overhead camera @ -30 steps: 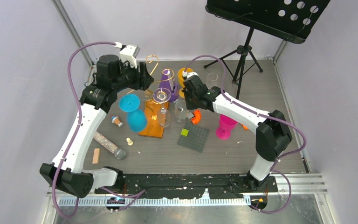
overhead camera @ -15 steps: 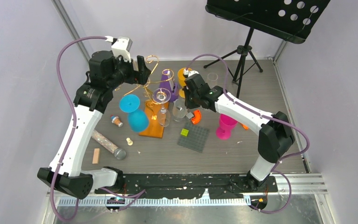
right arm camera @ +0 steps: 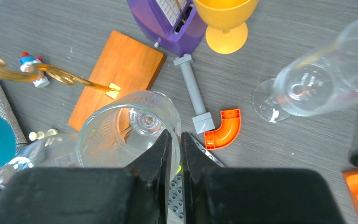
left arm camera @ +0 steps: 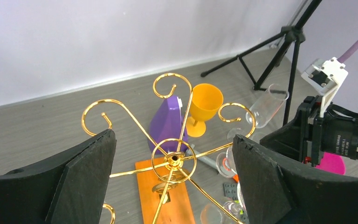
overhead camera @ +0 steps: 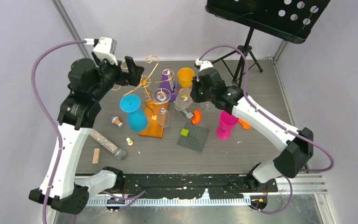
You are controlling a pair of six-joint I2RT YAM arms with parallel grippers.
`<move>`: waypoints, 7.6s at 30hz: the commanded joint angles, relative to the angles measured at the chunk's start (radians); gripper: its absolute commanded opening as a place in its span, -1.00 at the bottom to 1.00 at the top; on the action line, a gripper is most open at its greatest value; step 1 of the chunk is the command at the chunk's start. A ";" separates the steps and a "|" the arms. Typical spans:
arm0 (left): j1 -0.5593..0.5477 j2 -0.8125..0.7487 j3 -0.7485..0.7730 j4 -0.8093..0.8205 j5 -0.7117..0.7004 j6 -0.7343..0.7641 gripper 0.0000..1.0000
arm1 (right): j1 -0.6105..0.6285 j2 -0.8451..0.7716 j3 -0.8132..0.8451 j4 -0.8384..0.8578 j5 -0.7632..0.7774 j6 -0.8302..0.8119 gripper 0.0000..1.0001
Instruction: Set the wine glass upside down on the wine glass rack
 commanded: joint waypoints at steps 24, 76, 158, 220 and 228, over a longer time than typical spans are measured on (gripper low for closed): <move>-0.264 -0.215 -0.190 0.400 0.114 0.125 0.80 | -0.015 -0.716 -0.350 0.873 -0.010 -0.276 -0.89; -0.564 -0.145 -0.332 0.818 -0.019 0.200 -0.43 | -0.011 -0.746 -0.496 1.227 -0.445 -0.123 -0.89; -0.607 -0.503 -0.413 0.535 -0.474 0.856 -1.00 | 0.069 -0.679 -0.545 1.086 -0.378 -0.339 0.22; -0.607 -0.232 -0.023 -0.070 0.568 1.247 -1.00 | 0.070 -0.811 -0.380 0.459 -0.957 -1.435 -0.02; -0.608 -0.182 -0.019 -0.094 0.674 1.224 -1.00 | 0.072 -0.756 -0.332 0.427 -1.021 -1.456 -0.02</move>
